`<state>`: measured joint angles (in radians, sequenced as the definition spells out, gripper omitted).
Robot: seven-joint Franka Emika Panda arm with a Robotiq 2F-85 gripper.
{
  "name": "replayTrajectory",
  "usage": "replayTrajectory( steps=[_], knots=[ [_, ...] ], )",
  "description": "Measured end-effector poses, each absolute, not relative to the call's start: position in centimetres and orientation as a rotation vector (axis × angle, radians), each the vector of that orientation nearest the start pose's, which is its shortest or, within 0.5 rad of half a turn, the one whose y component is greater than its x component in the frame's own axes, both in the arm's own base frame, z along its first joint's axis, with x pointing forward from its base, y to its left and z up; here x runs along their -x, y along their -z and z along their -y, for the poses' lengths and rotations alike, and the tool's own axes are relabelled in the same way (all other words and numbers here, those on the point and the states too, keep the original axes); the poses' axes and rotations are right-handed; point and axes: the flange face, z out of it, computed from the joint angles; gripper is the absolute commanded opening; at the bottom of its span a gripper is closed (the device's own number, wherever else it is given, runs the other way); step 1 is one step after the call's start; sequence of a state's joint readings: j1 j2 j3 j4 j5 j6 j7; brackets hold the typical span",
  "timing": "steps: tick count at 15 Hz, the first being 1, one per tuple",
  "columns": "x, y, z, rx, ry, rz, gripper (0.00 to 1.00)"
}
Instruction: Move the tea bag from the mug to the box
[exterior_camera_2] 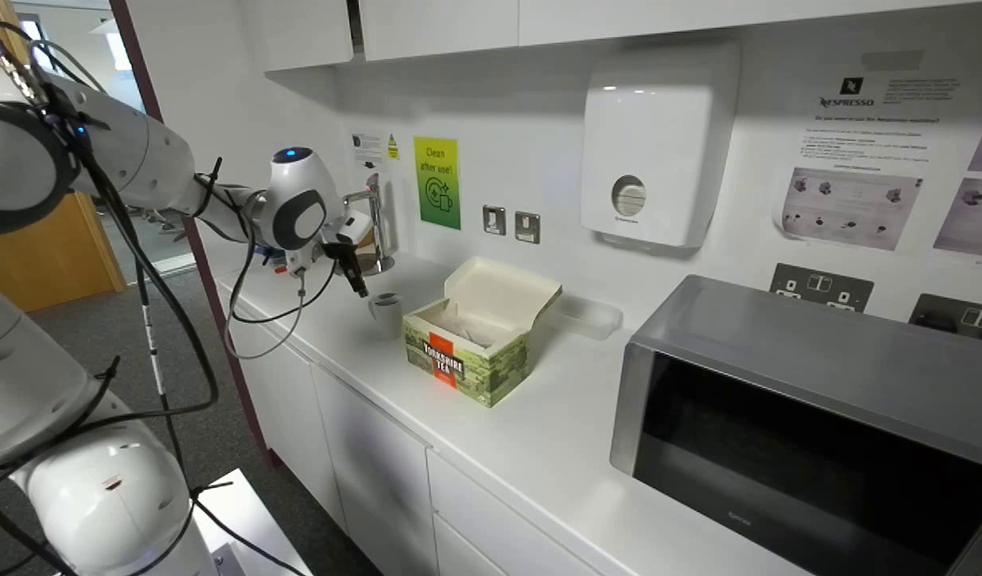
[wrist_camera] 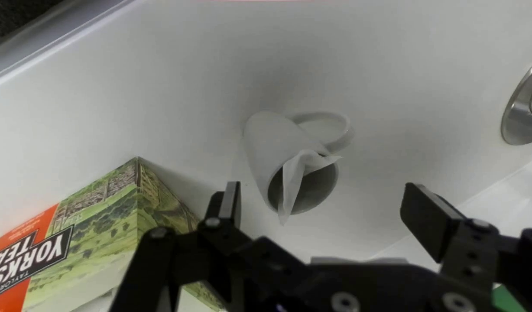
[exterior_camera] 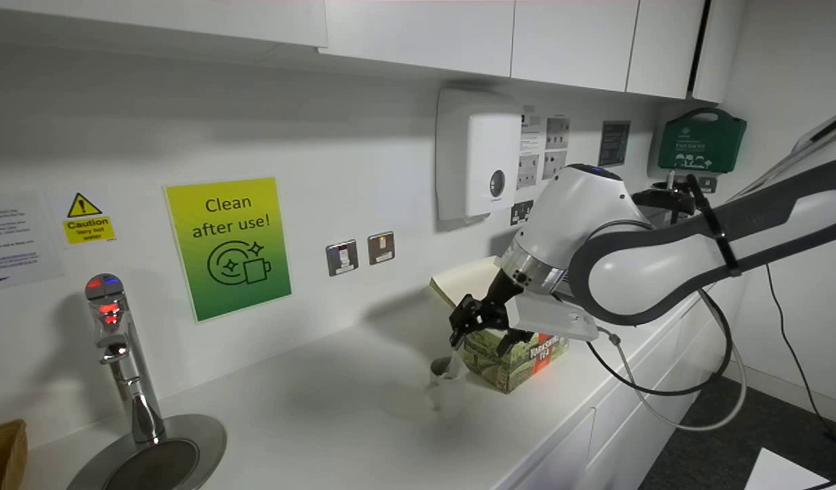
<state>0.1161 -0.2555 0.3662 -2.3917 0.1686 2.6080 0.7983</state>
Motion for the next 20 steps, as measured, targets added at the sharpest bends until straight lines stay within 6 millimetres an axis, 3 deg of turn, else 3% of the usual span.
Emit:
replayTrajectory(
  steps=[8, 20],
  knots=[
    [-46.6, -45.3, -22.3, 2.702, 0.501, -0.646, 1.00],
    [-49.5, -42.7, -23.1, 2.685, 0.445, -0.661, 1.00]
  ],
)
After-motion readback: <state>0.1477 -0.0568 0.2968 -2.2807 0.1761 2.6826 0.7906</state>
